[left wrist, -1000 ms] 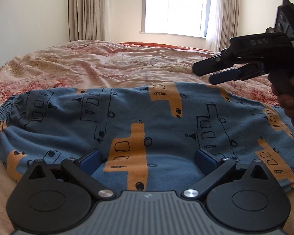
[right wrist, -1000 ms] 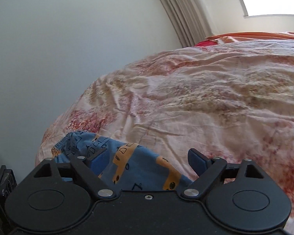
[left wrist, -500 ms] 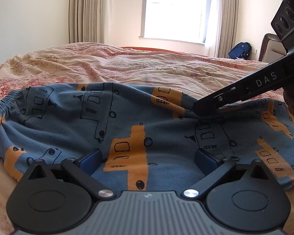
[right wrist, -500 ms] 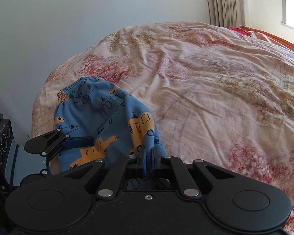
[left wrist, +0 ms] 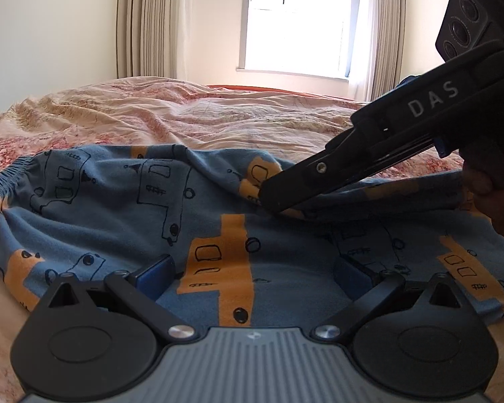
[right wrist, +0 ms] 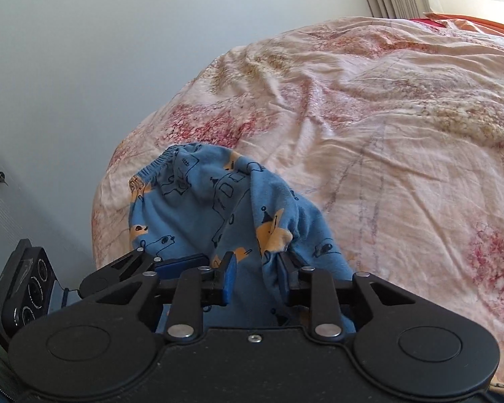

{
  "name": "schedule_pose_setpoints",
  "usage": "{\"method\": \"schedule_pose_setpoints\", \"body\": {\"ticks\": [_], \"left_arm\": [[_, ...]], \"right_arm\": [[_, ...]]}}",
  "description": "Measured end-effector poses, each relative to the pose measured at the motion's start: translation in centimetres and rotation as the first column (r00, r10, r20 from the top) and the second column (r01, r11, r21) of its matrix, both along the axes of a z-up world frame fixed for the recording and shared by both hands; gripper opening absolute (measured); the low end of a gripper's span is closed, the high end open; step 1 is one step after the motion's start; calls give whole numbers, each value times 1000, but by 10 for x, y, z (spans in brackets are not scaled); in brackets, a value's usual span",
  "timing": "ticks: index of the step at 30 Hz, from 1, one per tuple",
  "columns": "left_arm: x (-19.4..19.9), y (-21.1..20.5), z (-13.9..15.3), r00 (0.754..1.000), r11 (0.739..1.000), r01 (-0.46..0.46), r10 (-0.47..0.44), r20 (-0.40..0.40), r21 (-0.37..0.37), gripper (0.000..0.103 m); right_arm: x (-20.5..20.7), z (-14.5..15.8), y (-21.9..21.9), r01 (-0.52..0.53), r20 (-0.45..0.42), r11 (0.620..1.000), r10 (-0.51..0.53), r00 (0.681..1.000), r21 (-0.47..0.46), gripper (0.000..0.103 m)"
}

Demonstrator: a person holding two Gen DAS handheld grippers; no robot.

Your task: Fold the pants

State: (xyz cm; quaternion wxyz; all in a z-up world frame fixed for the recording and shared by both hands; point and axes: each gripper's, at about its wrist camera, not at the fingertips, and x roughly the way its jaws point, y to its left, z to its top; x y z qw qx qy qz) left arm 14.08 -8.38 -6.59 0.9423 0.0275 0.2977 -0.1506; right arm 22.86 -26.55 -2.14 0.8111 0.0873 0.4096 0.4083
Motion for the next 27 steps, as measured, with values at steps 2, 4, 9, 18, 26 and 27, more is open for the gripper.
{"method": "schedule_pose_setpoints", "body": {"ticks": [2,4,9,18,26,27], "left_arm": [[0,0,0,1000,1000,0,0,2,-1,102],[0,-1,-1,1000,1000,-1,1,5,2,102],[-2,-1,-1,1000,1000,7,-7,8,4,102],[-4,-2,-3,1000,1000,7,-7,13,9,102],[-4,-2,-3,1000,1000,8,-8,13,11,102],[-4,-3,-3,1000,1000,8,-8,14,11,102]], "right_arm": [[-6,4,4,-31,-2,999,31,1000,30,24],[-8,5,8,0,9,1000,0,1000,10,28],[3,-10,-10,159,-120,986,-152,981,55,30],[29,-28,-27,361,-338,887,-258,905,287,52],[56,-7,-52,558,-244,793,-506,827,246,19],[58,-3,-55,567,-185,794,-537,823,218,19]]}}
